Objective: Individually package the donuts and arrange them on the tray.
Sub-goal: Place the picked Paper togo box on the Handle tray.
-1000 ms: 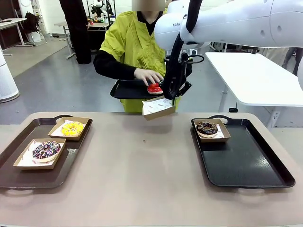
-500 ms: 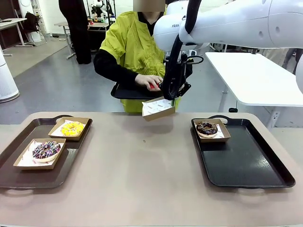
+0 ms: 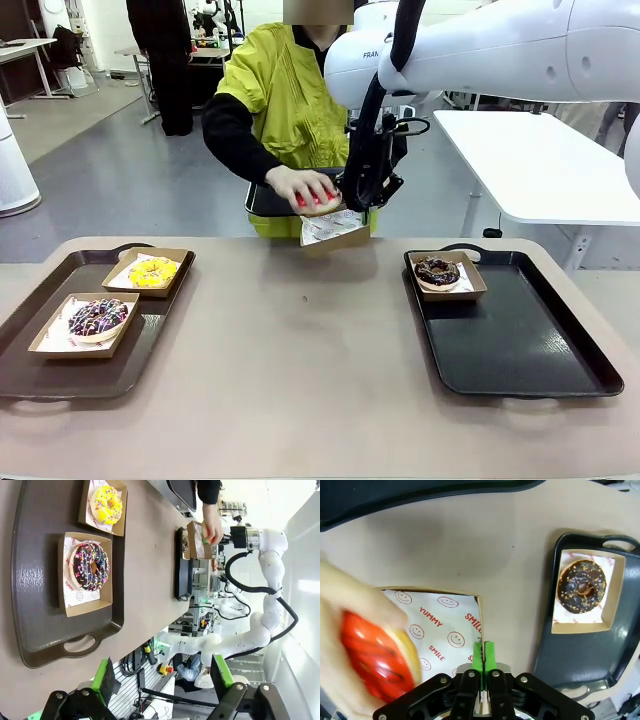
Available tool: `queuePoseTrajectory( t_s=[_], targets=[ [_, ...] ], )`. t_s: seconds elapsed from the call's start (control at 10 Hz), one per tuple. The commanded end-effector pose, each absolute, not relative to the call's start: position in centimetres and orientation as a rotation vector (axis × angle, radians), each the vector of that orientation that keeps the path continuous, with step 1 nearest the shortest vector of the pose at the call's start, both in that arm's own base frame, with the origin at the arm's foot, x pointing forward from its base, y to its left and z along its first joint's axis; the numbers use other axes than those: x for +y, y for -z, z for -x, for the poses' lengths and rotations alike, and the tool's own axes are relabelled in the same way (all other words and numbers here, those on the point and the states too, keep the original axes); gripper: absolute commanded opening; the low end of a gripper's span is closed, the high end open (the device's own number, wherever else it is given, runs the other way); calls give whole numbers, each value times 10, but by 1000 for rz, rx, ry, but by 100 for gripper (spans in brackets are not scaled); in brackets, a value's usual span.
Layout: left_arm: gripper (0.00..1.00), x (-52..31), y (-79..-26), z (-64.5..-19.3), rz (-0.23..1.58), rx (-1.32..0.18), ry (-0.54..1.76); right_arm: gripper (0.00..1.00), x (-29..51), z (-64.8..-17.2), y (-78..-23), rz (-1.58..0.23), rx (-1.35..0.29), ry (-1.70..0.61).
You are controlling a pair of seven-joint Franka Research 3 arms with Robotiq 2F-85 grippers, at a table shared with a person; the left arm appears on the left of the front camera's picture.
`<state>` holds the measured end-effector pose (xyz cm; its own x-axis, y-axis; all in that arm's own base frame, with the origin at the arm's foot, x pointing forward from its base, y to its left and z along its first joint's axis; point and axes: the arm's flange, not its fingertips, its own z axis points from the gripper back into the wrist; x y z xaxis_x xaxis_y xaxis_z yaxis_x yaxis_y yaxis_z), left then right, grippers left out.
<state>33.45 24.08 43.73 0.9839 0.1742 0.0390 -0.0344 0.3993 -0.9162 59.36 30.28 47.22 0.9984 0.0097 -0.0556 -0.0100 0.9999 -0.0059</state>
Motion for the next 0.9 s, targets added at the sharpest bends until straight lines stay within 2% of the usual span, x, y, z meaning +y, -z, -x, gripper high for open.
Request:
queuePoseTrajectory(
  t_s=[0.0, 0.8],
  targets=[
    [100, 242, -439, -333, 1153, -142, -129, 0, 301, -593, -475, 3, 52, -4],
    [100, 242, -439, -333, 1153, -142, -129, 0, 301, -593, -475, 3, 52, -4]
  ],
)
